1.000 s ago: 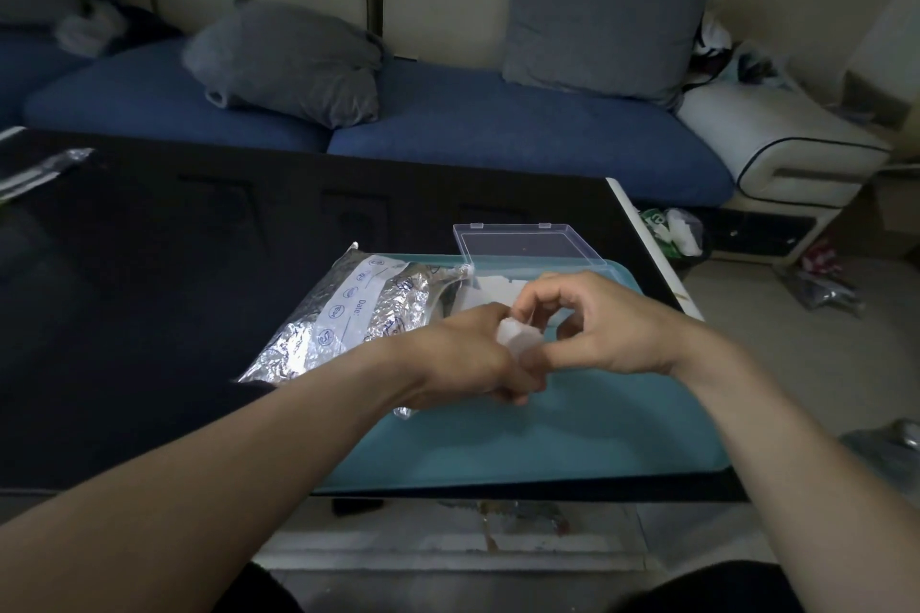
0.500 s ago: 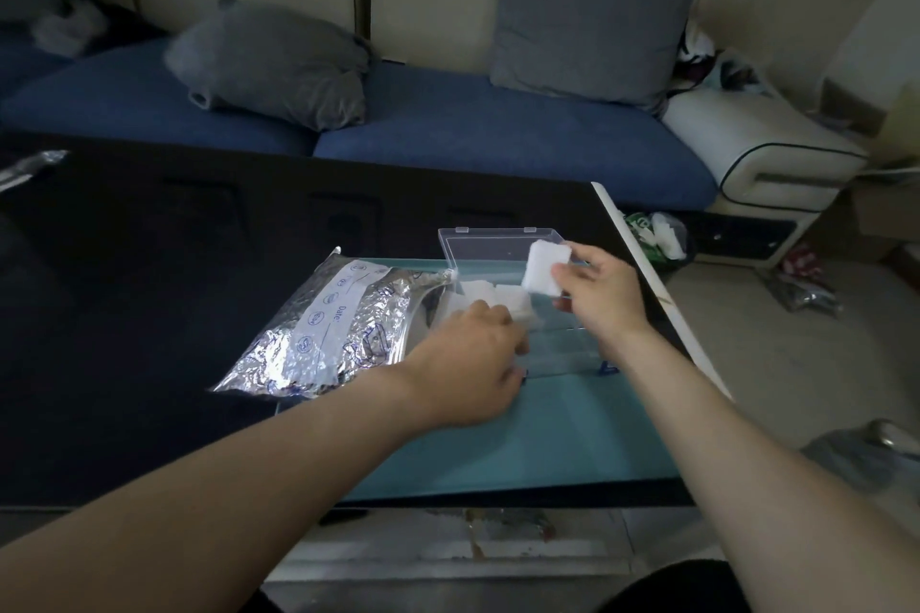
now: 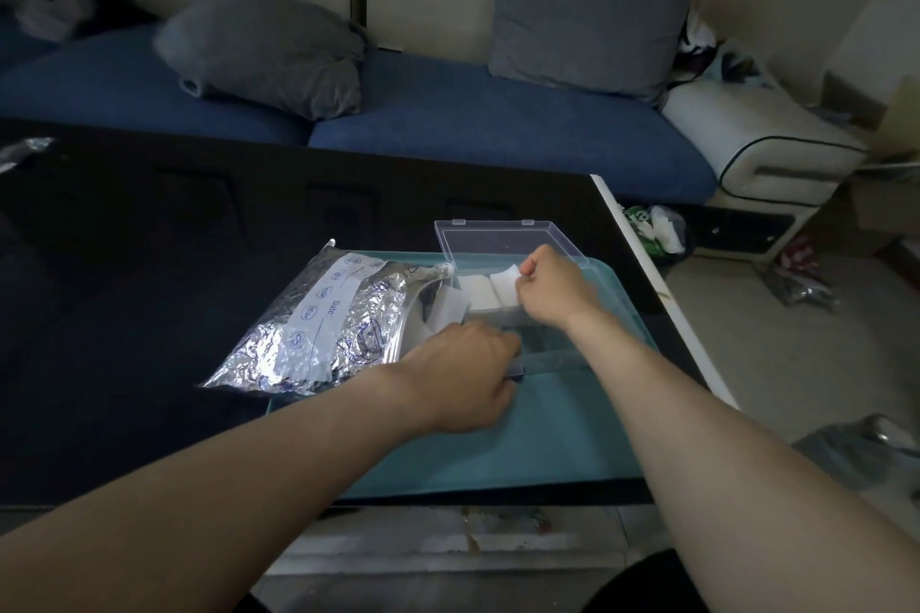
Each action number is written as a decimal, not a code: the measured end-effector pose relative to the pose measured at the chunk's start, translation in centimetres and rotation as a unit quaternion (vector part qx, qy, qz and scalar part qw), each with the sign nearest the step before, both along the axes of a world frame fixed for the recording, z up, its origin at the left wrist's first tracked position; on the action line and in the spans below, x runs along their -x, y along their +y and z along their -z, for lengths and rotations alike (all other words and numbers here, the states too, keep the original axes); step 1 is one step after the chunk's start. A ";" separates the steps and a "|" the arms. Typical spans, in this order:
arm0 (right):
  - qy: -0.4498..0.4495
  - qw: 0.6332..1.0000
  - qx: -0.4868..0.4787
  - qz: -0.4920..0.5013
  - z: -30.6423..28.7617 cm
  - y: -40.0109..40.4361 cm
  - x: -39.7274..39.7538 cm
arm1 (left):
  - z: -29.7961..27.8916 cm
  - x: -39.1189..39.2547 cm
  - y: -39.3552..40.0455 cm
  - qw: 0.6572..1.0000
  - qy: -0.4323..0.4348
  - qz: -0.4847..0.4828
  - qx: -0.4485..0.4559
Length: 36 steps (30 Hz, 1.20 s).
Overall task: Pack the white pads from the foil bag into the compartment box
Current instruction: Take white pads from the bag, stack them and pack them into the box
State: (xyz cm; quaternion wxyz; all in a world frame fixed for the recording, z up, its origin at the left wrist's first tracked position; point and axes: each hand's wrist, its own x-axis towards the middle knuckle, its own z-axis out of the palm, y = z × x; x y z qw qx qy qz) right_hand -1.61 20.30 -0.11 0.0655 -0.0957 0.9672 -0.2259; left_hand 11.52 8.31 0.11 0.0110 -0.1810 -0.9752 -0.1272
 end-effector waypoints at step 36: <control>0.086 0.955 0.204 -0.198 -4.4 -1.7 -5.7 | -4.7 -0.3 -8.3 0.952 -0.009 -0.303 -0.040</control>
